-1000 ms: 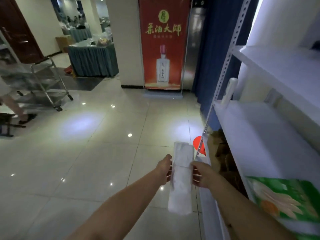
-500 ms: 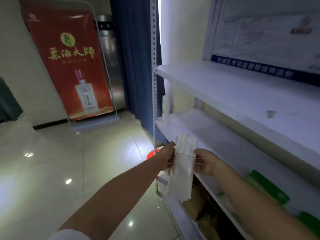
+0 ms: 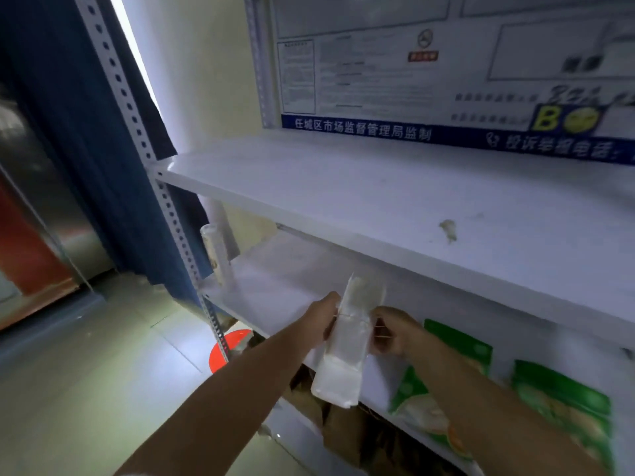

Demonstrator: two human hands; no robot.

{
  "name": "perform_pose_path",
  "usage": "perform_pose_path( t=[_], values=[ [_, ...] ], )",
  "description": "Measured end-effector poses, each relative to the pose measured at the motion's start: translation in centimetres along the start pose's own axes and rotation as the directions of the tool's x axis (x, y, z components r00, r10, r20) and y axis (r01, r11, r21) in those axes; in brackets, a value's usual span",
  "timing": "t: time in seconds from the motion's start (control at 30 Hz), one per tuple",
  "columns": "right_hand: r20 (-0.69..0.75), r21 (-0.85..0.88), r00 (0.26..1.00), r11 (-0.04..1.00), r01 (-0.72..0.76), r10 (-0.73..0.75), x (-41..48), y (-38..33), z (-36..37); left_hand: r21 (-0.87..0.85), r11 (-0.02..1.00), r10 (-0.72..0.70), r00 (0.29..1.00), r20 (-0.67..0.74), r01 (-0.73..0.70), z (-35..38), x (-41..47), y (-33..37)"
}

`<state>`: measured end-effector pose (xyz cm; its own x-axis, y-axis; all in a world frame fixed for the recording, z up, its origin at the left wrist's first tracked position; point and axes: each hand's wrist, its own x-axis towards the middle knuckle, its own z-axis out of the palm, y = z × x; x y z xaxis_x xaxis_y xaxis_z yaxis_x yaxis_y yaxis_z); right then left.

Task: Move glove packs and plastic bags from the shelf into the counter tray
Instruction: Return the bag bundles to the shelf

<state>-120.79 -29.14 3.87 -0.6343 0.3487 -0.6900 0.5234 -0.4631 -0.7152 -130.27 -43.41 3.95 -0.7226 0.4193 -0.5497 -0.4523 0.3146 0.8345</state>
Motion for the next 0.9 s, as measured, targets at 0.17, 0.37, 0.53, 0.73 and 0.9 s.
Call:
perform_pose_path(
  t=[0.17, 0.37, 0.53, 0.73, 0.9],
  values=[
    [-0.099, 0.14, 0.995, 0.99, 0.027, -0.014, 0.2, 0.2, 0.7, 0.081, 0.997, -0.019, 0.997, 0.069, 0.014, 0.3, 3.5, 0.3],
    [-0.267, 0.057, 0.96, 0.993, 0.101, -0.082, 1.0, 2.0, 2.4, 0.232, 0.97, 0.042, 0.989, 0.145, -0.076, -0.8, 3.5, 0.7],
    [-0.391, 0.151, 0.916, 0.975, 0.163, -0.093, 0.2, 2.6, 3.4, 0.335, 0.928, 0.098, 0.975, 0.201, -0.162, -1.2, 4.6, 0.4],
    [-0.492, 0.047, 0.858, 0.98, 0.195, -0.147, 1.5, 3.0, 4.0, 0.321, 0.934, 0.09, 0.973, 0.212, -0.156, -2.0, 4.9, 1.1],
    [-0.503, 0.056, 0.847, 0.973, 0.226, -0.168, 1.8, 2.4, 7.1, 0.251, 0.957, 0.103, 0.978, 0.182, -0.148, -4.9, 5.9, 1.6]
  ],
)
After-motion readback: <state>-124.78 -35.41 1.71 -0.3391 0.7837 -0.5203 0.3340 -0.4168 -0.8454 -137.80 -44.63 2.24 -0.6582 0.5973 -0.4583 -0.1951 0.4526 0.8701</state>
